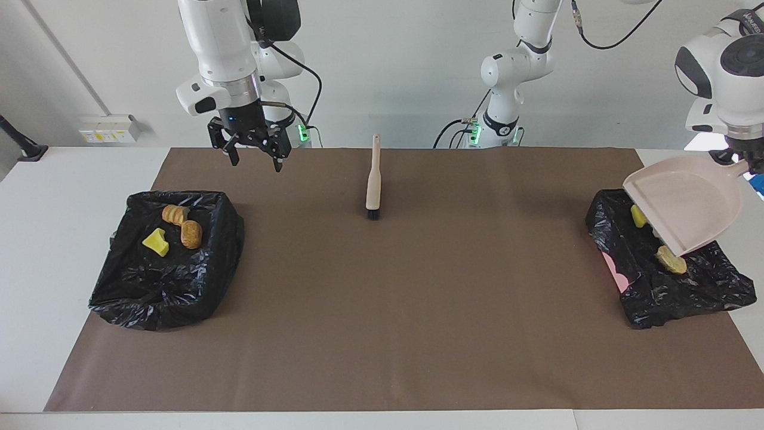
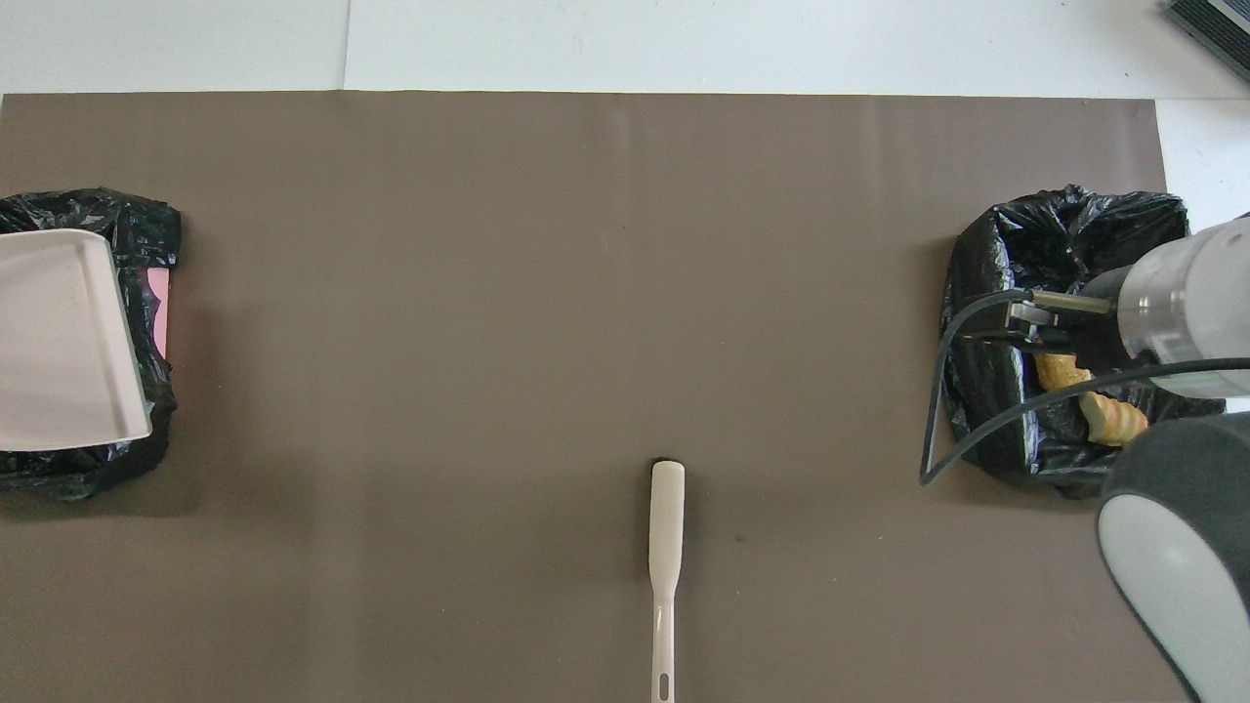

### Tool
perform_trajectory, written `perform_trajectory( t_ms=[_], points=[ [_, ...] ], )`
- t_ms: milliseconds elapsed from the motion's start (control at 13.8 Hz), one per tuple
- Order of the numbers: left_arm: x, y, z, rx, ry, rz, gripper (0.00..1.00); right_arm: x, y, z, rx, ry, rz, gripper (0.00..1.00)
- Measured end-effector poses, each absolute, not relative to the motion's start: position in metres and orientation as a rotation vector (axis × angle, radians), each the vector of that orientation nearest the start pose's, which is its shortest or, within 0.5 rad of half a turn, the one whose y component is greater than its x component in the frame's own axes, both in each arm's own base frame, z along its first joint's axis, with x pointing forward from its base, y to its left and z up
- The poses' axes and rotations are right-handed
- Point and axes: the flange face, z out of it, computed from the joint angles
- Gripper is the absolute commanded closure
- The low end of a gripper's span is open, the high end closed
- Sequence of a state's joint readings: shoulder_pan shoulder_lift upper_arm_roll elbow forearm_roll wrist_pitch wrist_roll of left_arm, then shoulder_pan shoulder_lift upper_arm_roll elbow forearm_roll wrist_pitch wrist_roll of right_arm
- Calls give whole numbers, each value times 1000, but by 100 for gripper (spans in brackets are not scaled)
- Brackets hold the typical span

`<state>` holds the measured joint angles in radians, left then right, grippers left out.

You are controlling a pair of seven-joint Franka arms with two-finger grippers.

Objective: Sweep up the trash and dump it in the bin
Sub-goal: 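Tip the dustpan into the bag while the right gripper reaches the other bag, then carry the empty dustpan back to the table center with the left gripper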

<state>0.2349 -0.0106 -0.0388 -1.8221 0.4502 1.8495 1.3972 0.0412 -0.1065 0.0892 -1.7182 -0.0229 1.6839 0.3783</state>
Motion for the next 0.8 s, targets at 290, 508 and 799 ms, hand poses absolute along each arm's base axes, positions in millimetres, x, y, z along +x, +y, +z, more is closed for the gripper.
perform_trajectory(
  t_ms=[290, 508, 799],
  points=[
    [552, 60, 509, -2455, 1518, 269, 100, 526, 14, 634, -3069, 370, -85, 0],
    [555, -32, 491, -2613, 1313, 188, 100, 523, -22, 637, -3068, 317, -89, 0],
    [554, -144, 459, -2777, 1004, 78, 100, 522, -39, 636, -3095, 246, -90, 0]
  ],
)
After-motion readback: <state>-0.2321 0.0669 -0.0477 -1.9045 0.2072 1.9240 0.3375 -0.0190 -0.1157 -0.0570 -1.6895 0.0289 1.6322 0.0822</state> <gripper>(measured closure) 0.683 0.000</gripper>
